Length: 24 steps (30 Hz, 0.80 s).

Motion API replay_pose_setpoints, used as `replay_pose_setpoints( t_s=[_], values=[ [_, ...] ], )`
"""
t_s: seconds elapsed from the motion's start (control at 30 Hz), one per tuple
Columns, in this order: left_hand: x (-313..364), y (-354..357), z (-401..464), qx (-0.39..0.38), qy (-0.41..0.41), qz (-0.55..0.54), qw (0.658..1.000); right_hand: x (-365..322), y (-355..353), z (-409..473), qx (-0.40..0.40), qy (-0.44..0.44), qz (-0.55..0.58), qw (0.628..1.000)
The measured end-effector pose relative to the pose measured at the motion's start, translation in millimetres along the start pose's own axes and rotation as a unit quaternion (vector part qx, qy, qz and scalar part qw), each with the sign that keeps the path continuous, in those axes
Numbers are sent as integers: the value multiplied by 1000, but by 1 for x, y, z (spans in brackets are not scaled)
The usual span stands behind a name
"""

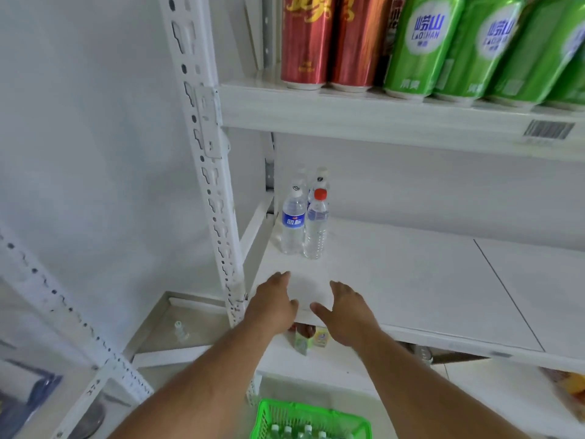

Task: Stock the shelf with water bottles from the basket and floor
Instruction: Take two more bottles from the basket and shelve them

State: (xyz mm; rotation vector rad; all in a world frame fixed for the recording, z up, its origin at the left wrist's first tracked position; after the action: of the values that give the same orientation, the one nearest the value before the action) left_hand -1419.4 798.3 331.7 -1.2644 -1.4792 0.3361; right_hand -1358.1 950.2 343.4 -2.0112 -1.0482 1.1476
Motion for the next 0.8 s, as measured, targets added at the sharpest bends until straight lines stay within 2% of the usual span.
replay_pose_setpoints(
  t_s=[0.2, 0.4, 0.53, 0.8],
  values=[
    [6, 52, -77, -44, -44, 130, 990, 38, 52, -67, -40, -24, -119, 992],
    [-3, 124, -132, -115, -78, 191, 972, 74, 104, -122, -67, -32, -172, 982],
    [-15, 161, -158, -143, -87, 181, 969, 97, 140, -144, -107, -26, -176, 978],
    [-55, 217, -187, -209, -90, 159, 961, 135, 199, -170, -159, 43, -131, 978]
  ],
)
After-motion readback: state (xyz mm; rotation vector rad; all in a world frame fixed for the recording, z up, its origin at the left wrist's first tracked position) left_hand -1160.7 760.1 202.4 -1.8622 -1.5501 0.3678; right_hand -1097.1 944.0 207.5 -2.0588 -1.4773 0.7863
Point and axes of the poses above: each hand's wrist, its own z-axis towards the middle knuckle, its own y-axis out of the palm, x = y × z, the point moved 7 cm from there along z, towards the middle knuckle, and after that the axes turned 15 degrees about -x, right-handed, at the moved point
